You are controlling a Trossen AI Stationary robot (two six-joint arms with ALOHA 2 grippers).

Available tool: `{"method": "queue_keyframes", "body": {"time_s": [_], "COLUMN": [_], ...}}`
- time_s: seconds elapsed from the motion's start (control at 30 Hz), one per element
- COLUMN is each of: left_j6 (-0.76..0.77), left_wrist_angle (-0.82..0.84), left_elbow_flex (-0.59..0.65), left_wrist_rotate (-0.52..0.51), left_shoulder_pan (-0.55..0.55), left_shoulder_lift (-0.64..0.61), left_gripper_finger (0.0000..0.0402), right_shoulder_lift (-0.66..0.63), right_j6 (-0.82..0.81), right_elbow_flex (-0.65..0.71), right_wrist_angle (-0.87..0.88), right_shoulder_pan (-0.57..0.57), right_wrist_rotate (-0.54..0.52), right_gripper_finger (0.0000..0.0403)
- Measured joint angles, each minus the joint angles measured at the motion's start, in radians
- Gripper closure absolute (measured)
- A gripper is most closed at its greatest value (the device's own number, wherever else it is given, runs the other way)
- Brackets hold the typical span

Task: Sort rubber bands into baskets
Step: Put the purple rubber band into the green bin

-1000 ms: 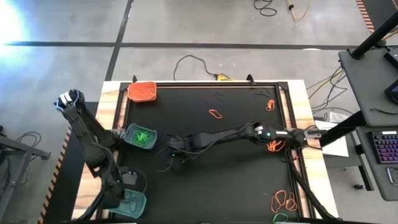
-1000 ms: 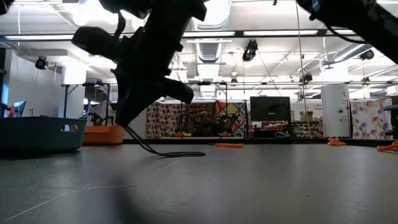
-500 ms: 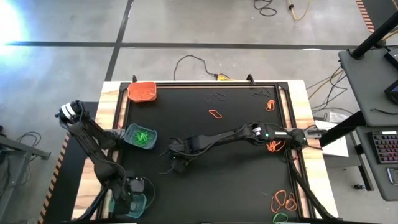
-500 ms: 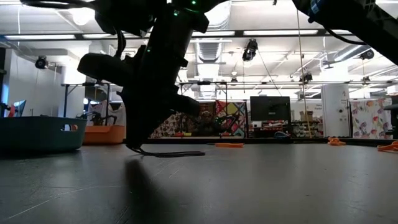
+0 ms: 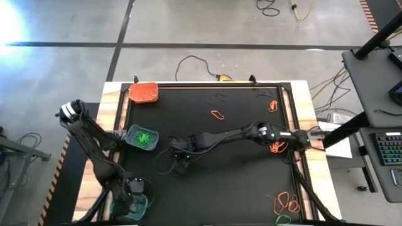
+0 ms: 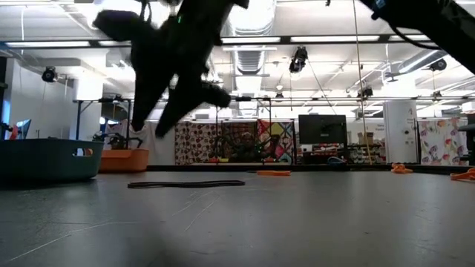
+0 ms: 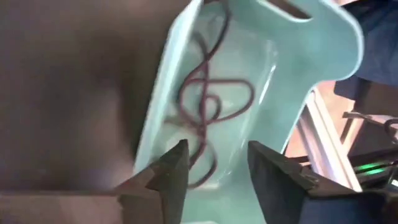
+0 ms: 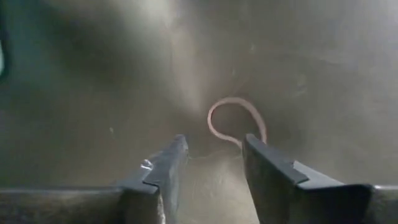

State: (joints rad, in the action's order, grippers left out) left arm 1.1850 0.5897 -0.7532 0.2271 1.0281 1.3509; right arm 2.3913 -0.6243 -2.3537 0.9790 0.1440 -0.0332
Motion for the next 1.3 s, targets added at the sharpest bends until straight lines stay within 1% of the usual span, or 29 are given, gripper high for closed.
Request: {"method": "queue_keyframes", "body": {"time_s": [0.1,0.17,0.2,0.33,0.43,0.53,0.63,0.77,0.9,1.0,1.07,1.13,1.3], "left_j6": [0.001,-0.023,-0.042,-0.15,-0.277,-0.384,-0.482,-0.625,-0.728,-0.813,-0.851,-0.874,-0.84], "left_wrist_angle": [0.061,0.112,0.139,0.234,0.252,0.248,0.242,0.159,0.08,0.02,-0.038,-0.086,-0.174], "left_elbow_flex": [0.0,0.0,-0.001,-0.022,-0.035,-0.038,-0.037,-0.037,-0.037,-0.036,-0.036,-0.036,-0.035], "left_wrist_rotate": [-0.005,-0.046,-0.079,-0.28,-0.344,-0.341,-0.337,-0.367,-0.368,-0.368,-0.36,-0.342,-0.348], "left_shoulder_pan": [-0.006,-0.018,-0.027,-0.086,-0.166,-0.242,-0.292,-0.38,-0.495,-0.564,-0.602,-0.631,-0.657], "left_shoulder_lift": [-0.045,-0.079,-0.095,-0.155,-0.181,-0.192,-0.192,-0.183,-0.135,-0.079,-0.036,0.005,0.077], "left_gripper_finger": [0.0234,0.0227,0.0225,0.0224,0.0223,0.0223,0.0223,0.0223,0.0223,0.0223,0.0223,0.0223,0.0217], "right_shoulder_lift": [-0.057,-0.098,-0.118,-0.203,-0.253,-0.285,-0.306,-0.31,-0.304,-0.304,-0.305,-0.309,-0.339], "right_j6": [0.022,0.043,0.05,0.06,0.037,-0.003,-0.043,-0.089,-0.147,-0.201,-0.242,-0.247,-0.214], "right_elbow_flex": [-0.001,-0.001,-0.001,-0.001,-0.001,-0.001,-0.001,0.0,0.0,0.0,0.001,0.002,0.003], "right_wrist_angle": [0.046,0.074,0.091,0.14,0.197,0.258,0.331,0.414,0.481,0.552,0.597,0.59,0.592], "right_shoulder_pan": [0.0,0.001,0.005,0.007,0.011,0.02,0.033,0.046,0.046,0.047,0.051,0.057,0.06], "right_wrist_rotate": [-0.085,-0.162,-0.208,-0.374,-0.43,-0.446,-0.463,-0.499,-0.497,-0.476,-0.467,-0.466,-0.468], "right_gripper_finger": [0.024,0.0237,0.0236,0.0238,0.0242,0.0243,0.0241,0.0238,0.0239,0.0236,0.0234,0.0231,0.0222]}}
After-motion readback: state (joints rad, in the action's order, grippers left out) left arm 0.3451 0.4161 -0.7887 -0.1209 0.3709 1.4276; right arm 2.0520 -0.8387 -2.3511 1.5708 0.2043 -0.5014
